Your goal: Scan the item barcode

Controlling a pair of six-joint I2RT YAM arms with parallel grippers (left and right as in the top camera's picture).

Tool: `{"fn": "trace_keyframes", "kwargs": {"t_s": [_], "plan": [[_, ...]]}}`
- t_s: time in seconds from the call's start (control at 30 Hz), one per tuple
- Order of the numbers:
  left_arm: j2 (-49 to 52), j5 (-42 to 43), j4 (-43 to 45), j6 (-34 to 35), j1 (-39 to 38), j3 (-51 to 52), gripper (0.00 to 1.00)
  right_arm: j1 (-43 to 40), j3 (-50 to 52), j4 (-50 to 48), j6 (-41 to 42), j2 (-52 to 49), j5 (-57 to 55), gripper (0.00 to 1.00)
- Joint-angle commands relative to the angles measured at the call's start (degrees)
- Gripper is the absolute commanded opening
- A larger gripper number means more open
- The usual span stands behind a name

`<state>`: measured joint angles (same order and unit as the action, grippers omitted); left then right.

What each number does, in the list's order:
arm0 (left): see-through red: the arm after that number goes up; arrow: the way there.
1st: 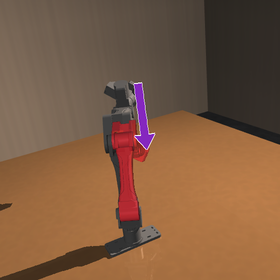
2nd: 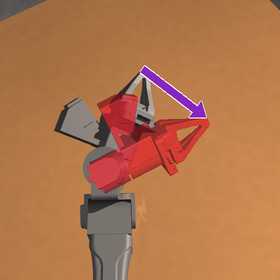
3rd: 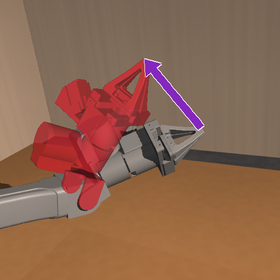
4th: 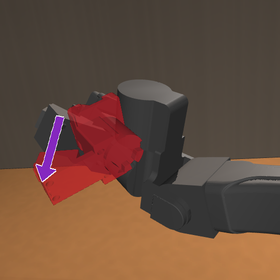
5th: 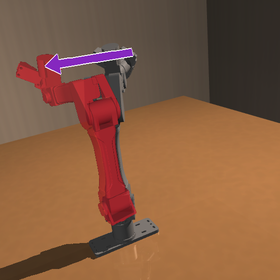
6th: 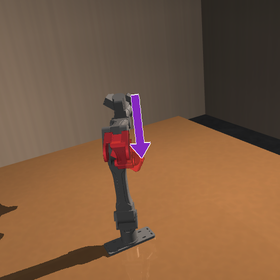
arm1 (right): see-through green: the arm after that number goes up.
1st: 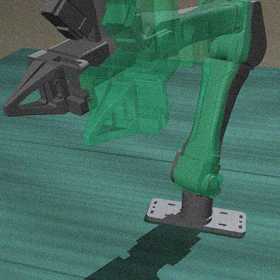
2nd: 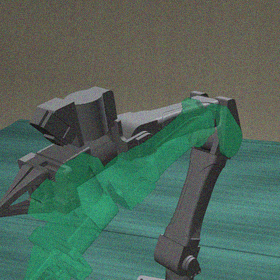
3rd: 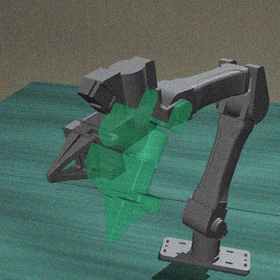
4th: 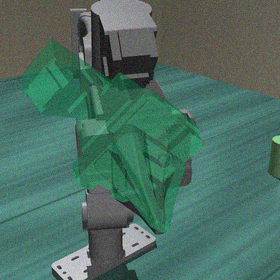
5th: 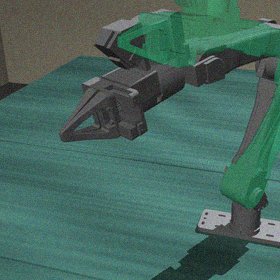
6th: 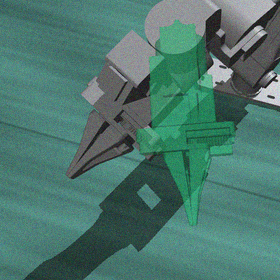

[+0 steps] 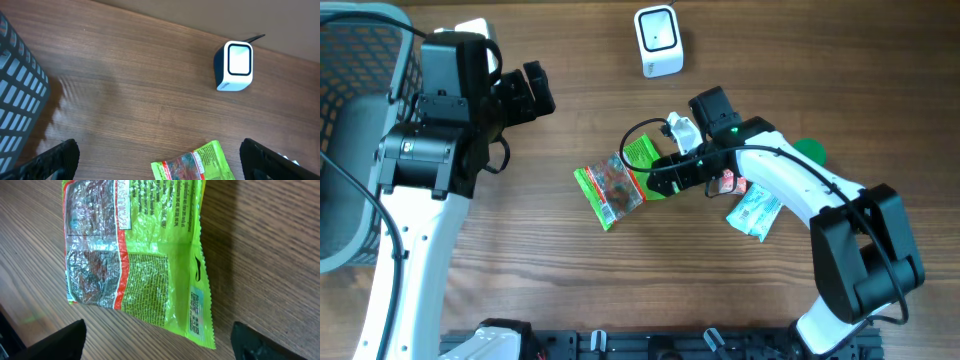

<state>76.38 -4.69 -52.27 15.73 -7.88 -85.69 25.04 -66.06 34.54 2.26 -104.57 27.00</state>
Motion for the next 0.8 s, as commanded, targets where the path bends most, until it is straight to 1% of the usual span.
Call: {"fn": "trace_keyframes", "kwargs": {"t_s": [0.0,0.07,0.33,0.4,0.43,0.57,0.6,0.63,0.7,0.77], "plan": [[-0.09,-0.50,0.15,-0.72,-0.11,-0.26,1.00,0.20,-1.05,-2.27,-0.37,1.29,1.44,0.93],[-0.09,-0.50,0.13,-0.72,-0.11,-0.26,1.00,0.22,-1.05,-3.89,2.49,1.29,1.55,0.91],[-0.09,-0.50,0.28,-0.70,-0.11,-0.26,1.00,0.22,-1.05,-3.89,2.29,1.29,0.46,0.88],[-0.09,-0.52,3.13,-0.70,-0.11,-0.26,1.00,0.22,-1.05,-3.89,2.49,1.29,0.48,0.88],[-0.11,-0.52,4.74,-0.70,-0.11,-0.26,1.00,0.22,-1.05,-4.13,2.84,1.29,0.50,0.90],[-0.11,-0.52,7.41,-0.50,-0.11,-0.26,1.00,0.15,-1.07,-5.46,4.00,1.29,0.50,0.90],[-0.20,0.35,5.90,-0.48,-0.11,-0.26,0.40,0.07,-1.16,-5.44,4.61,1.29,0.50,0.88],[0.15,0.31,2.89,1.46,-0.11,-0.24,0.04,0.07,-1.31,-5.44,5.29,1.29,0.48,0.87],[1.46,0.39,-3.74,10.36,-0.13,0.59,0.04,0.07,-2.10,-5.35,5.20,1.29,0.48,0.86],[3.34,1.03,-7.78,15.52,-0.57,3.37,0.04,0.07,-3.13,-5.29,5.25,1.29,0.48,0.86]]}}
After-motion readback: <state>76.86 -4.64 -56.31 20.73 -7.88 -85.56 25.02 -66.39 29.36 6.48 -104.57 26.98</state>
